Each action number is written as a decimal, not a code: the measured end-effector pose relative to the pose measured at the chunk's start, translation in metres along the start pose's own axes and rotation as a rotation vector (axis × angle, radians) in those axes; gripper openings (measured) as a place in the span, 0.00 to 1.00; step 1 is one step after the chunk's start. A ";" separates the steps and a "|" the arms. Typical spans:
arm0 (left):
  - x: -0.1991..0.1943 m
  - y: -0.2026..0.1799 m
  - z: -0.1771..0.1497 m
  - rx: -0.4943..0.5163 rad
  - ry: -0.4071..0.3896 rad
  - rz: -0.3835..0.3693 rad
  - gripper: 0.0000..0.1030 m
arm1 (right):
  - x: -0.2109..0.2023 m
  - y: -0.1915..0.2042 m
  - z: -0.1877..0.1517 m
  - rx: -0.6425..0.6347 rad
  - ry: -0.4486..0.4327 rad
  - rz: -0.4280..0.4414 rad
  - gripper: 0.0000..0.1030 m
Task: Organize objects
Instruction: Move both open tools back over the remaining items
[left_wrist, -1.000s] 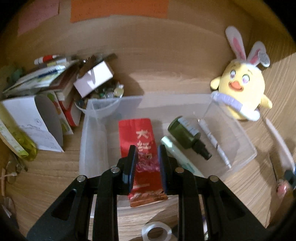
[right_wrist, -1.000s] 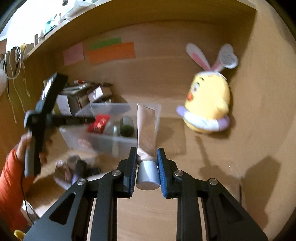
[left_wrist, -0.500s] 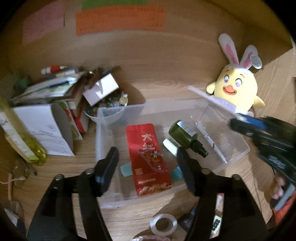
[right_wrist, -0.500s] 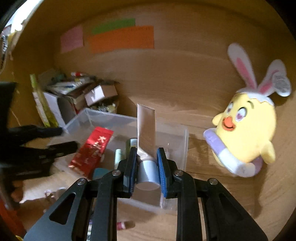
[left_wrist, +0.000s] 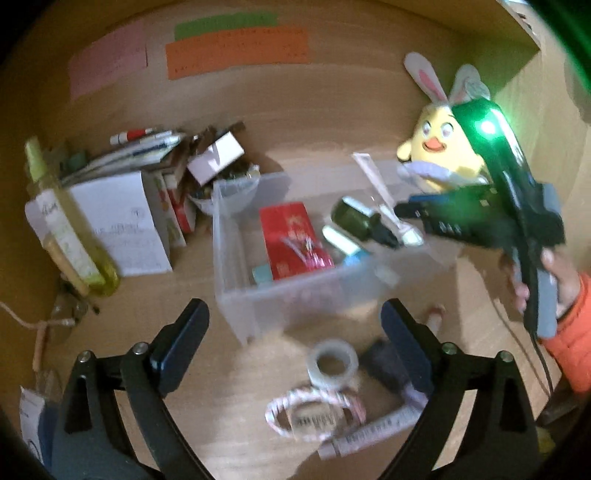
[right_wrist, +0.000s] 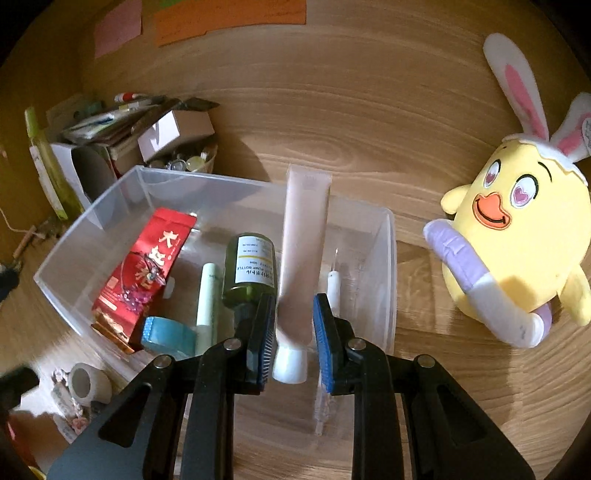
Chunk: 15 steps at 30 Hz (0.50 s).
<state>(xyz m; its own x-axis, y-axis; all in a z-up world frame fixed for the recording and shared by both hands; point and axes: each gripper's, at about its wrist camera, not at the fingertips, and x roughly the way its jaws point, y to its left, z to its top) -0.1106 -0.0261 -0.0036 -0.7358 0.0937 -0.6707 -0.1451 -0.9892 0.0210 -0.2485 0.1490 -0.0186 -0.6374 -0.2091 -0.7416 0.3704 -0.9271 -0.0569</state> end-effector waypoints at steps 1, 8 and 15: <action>-0.002 -0.001 -0.005 0.000 0.001 -0.003 0.92 | 0.000 0.002 -0.001 -0.011 0.003 -0.004 0.19; -0.012 -0.012 -0.029 -0.006 0.032 -0.037 0.92 | -0.034 0.007 -0.014 -0.021 -0.027 0.030 0.34; -0.006 -0.031 -0.030 -0.034 0.086 -0.145 0.67 | -0.078 0.011 -0.051 -0.046 -0.069 0.077 0.38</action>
<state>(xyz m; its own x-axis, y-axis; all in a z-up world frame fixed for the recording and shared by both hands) -0.0823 0.0006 -0.0223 -0.6493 0.2268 -0.7259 -0.2219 -0.9695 -0.1044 -0.1601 0.1708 0.0050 -0.6503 -0.3012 -0.6974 0.4493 -0.8928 -0.0333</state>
